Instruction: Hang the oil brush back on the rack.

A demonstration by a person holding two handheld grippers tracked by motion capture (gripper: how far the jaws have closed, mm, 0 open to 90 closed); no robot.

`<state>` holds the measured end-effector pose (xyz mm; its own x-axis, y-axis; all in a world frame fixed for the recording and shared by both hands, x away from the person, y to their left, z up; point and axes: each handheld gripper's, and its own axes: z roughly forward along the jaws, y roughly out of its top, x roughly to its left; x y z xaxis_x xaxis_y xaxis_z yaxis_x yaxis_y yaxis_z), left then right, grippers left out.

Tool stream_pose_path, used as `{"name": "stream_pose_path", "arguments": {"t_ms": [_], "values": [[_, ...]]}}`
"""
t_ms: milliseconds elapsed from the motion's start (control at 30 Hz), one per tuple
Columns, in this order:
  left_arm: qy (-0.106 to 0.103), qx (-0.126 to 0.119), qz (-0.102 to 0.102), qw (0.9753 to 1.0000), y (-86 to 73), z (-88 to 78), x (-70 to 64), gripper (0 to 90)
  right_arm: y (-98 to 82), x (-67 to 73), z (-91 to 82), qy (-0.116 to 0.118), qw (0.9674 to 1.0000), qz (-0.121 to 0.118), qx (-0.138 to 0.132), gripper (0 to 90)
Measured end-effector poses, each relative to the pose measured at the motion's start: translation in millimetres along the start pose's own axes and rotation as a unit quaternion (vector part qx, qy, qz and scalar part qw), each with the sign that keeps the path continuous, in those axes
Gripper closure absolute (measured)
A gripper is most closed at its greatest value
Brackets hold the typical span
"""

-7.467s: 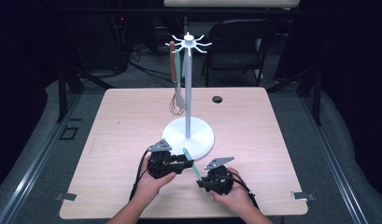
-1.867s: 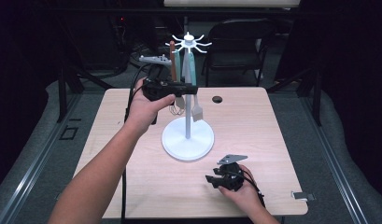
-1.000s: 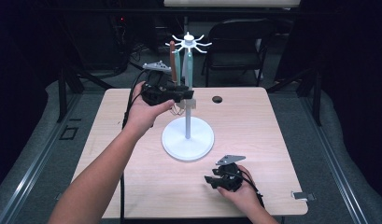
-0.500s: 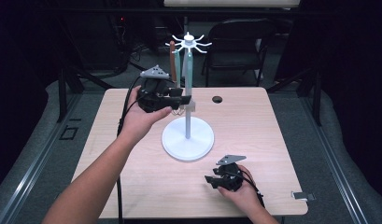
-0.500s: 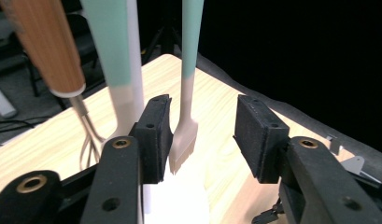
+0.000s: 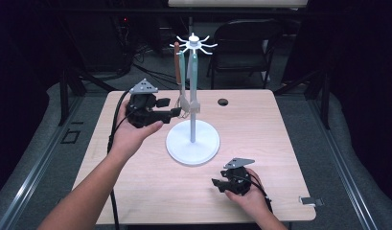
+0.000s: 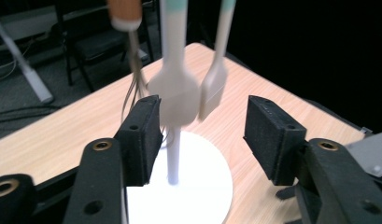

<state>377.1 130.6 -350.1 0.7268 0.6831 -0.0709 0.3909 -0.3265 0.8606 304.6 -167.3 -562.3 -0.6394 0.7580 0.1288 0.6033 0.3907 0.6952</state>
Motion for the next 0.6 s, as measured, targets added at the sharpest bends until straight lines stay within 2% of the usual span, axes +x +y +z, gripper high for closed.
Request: {"name": "stream_pose_path", "arguments": {"t_ms": [100,133,233,267,333,467,500,533,567,600], "values": [[0.004,0.005,-0.002,1.0000,-9.0,0.2,1.7,42.8,0.1,-1.4,-0.7,-0.002,1.0000,0.004,-0.003,48.4],[0.009,0.010,-0.004,0.9999,-18.9,0.9,2.9,42.6,0.5,-3.6,-2.1,-0.005,1.0000,0.005,-0.001,48.1],[0.009,0.018,-0.009,0.9998,-34.4,3.5,4.8,42.1,0.3,-6.3,-2.6,-0.006,0.9999,0.009,-0.005,47.6],[0.009,0.018,-0.009,0.9998,-34.4,3.5,4.8,41.9,0.3,-7.0,-2.9,-0.009,0.9999,0.011,-0.006,47.6],[0.008,0.028,-0.017,0.9994,-52.0,8.6,6.5,41.4,0.2,-8.7,-3.3,-0.009,0.9999,0.009,-0.009,47.9],[0.008,0.039,-0.030,0.9988,-74.3,17.0,7.8,41.2,0.1,-10.5,-4.4,-0.017,0.9998,0.009,-0.006,48.0],[0.008,0.039,-0.030,0.9988,-74.3,17.0,7.8,41.2,0.1,-10.5,-4.4,-0.017,0.9998,0.009,-0.006,48.0],[0.000,0.045,-0.045,0.9980,-87.6,21.7,9.0,41.3,-0.3,-11.2,-3.9,-0.015,0.9998,0.011,-0.007,47.9],[0.000,0.045,-0.045,0.9980,-87.6,21.7,9.0,41.7,-0.3,-11.8,-4.3,-0.017,0.9998,0.007,-0.002,47.7],[-0.007,0.051,-0.056,0.9971,-96.8,24.1,10.1,41.8,-0.5,-11.8,-3.9,-0.016,0.9998,0.009,-0.004,47.3]]}}
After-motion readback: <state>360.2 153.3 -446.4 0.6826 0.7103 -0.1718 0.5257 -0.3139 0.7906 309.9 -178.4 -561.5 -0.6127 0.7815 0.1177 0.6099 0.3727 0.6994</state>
